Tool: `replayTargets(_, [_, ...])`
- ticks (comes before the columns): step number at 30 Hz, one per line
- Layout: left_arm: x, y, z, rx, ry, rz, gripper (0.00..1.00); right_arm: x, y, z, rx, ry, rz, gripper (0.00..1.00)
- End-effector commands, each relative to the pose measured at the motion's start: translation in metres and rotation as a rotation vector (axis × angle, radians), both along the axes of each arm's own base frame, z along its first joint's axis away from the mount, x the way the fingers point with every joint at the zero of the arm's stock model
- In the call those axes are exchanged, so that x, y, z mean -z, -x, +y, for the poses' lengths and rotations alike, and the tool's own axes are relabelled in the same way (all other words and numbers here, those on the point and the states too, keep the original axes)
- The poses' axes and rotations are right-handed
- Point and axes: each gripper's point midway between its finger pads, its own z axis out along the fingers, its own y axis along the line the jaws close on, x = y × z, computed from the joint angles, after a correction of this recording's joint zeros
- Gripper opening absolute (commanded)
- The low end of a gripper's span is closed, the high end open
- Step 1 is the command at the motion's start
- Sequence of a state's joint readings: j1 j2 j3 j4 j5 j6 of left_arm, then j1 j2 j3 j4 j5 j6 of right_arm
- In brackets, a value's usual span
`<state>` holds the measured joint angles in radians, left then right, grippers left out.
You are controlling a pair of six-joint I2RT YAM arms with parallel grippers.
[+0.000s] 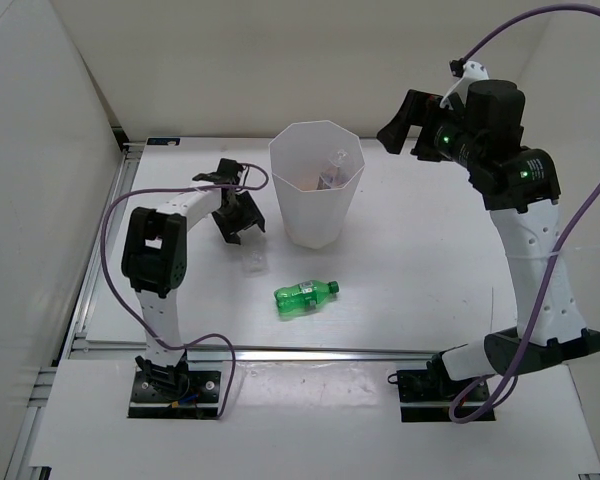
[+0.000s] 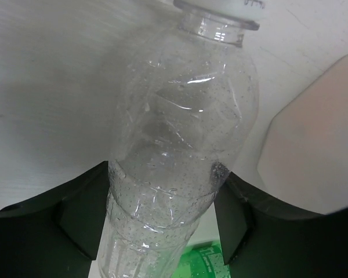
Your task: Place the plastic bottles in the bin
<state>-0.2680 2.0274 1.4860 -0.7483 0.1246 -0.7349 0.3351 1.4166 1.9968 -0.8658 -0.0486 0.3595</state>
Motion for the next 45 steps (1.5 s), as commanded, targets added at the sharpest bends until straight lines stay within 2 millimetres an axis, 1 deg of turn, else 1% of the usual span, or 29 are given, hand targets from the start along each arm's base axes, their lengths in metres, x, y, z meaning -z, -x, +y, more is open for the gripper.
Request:
replayTargets(1, [-0.038,-0.004,0.01,-0.044,-0.041,-0.071,0.66,-0.013,0.007,-0.011,0.04,0.0,-0.046,1.0])
replayTargets(2, [-0.049,-0.008,0.015,-0.057,-0.065,-0.101,0.66,-0.008,0.007,-0.011,0.04,0.004,-0.035,1.0])
replayTargets(3, [-0.07,-0.017,0.019,-0.087,-0.079,-0.149,0.66,-0.008,0.007,-0.011,0.04,0.004,-0.034,1.0])
replayTargets(5, [-0.12,-0.033,0.033,-0.137,-0.142,-0.266,0.66,-0.008,0.007,-0.011,0.04,0.004,-0.034,1.0])
replayTargets(8, [-0.182,-0.051,0.049,-0.212,-0.19,-0.411,0.55,-0.004,0.004,-0.008,0.029,0.004,-0.023,1.0])
replayTargets(9, [-0.224,-0.061,0.049,-0.244,-0.161,-0.506,0.53,-0.001,0.001,-0.006,0.032,-0.001,-0.011,1.0])
replayTargets(11, [-0.264,-0.069,0.046,-0.261,-0.12,-0.607,0.53,0.005,-0.003,-0.003,0.023,0.003,0.008,1.0])
replayTargets(13, [-0.313,-0.079,0.034,-0.221,-0.038,-0.748,0.53,0.008,-0.004,0.002,0.005,-0.009,0.023,1.0])
replayTargets(15, [-0.338,-0.079,0.013,-0.167,0.023,-0.803,0.53,0.007,-0.006,0.002,0.0,-0.025,0.03,1.0])
replayTargets(16, [-0.365,-0.079,0.007,-0.151,0.05,-0.866,0.53,0.007,-0.005,0.004,-0.006,-0.037,0.036,1.0])
replayTargets(18, [-0.379,-0.084,-0.019,-0.08,0.1,-0.915,0.53,0.008,-0.008,0.007,-0.017,-0.053,0.044,1.0])
replayTargets(19, [-0.393,-0.084,-0.029,-0.049,0.129,-0.955,0.53,0.008,-0.01,0.002,-0.005,-0.053,0.044,1.0])
replayTargets(25, [-0.399,-0.088,-0.096,0.1,0.213,-1.004,0.56,0.012,-0.009,-0.001,-0.01,-0.081,0.068,1.0])
replayTargets(26, [-0.394,-0.089,-0.106,0.133,0.22,-1.003,0.56,0.012,-0.01,-0.004,-0.008,-0.084,0.069,1.0])
replayTargets(28, [-0.394,-0.084,-0.126,0.19,0.23,-1.023,0.62,0.012,-0.007,-0.004,-0.008,-0.084,0.069,1.0])
replayTargets(30, [-0.392,-0.084,-0.137,0.248,0.236,-1.038,0.69,0.017,-0.006,-0.007,-0.007,-0.085,0.08,1.0])
replayTargets(31, [-0.388,-0.078,-0.152,0.295,0.272,-1.025,0.77,0.013,-0.003,-0.008,-0.007,-0.087,0.07,1.0])
replayTargets(32, [-0.384,-0.077,-0.154,0.318,0.273,-1.018,0.82,0.013,0.0,-0.008,-0.007,-0.087,0.07,1.0])
replayTargets(34, [-0.384,-0.068,-0.154,0.342,0.26,-1.018,0.99,0.015,0.001,-0.013,0.0,-0.078,0.068,1.0])
replayTargets(36, [-0.378,-0.063,-0.145,0.343,0.215,-1.011,1.0,0.017,0.006,-0.009,-0.037,-0.07,0.065,1.0])
replayTargets(37, [-0.398,-0.052,-0.132,0.331,0.193,-1.054,1.0,0.018,0.008,-0.006,-0.076,-0.055,0.05,1.0])
replayTargets(38, [-0.387,-0.054,-0.116,0.273,0.124,-1.036,1.0,0.021,0.012,-0.003,-0.11,-0.054,0.046,1.0])
replayTargets(39, [-0.388,-0.05,-0.104,0.234,0.086,-1.04,1.0,0.025,0.013,0.001,-0.129,-0.059,0.062,1.0])
replayTargets(40, [-0.409,-0.038,-0.076,0.147,0.027,-1.085,1.0,0.023,0.019,0.006,-0.171,-0.067,0.051,1.0])
replayTargets(41, [-0.41,-0.032,-0.064,0.115,-0.003,-1.086,1.0,0.024,0.025,0.011,-0.201,-0.074,0.057,1.0])
replayTargets(42, [-0.385,-0.028,-0.056,0.109,-0.048,-1.035,1.0,0.027,0.028,0.019,-0.236,-0.068,0.056,1.0])
replayTargets(43, [-0.398,-0.011,-0.037,0.075,-0.058,-1.062,1.0,0.025,0.03,0.025,-0.259,-0.062,0.04,1.0])
replayTargets(44, [-0.391,-0.007,-0.022,0.044,-0.096,-1.049,1.0,0.026,0.033,0.031,-0.29,-0.04,0.025,1.0])
replayTargets(45, [-0.355,-0.003,-0.008,0.039,-0.151,-0.977,1.0,0.018,0.045,0.048,-0.371,-0.04,-0.004,1.0])
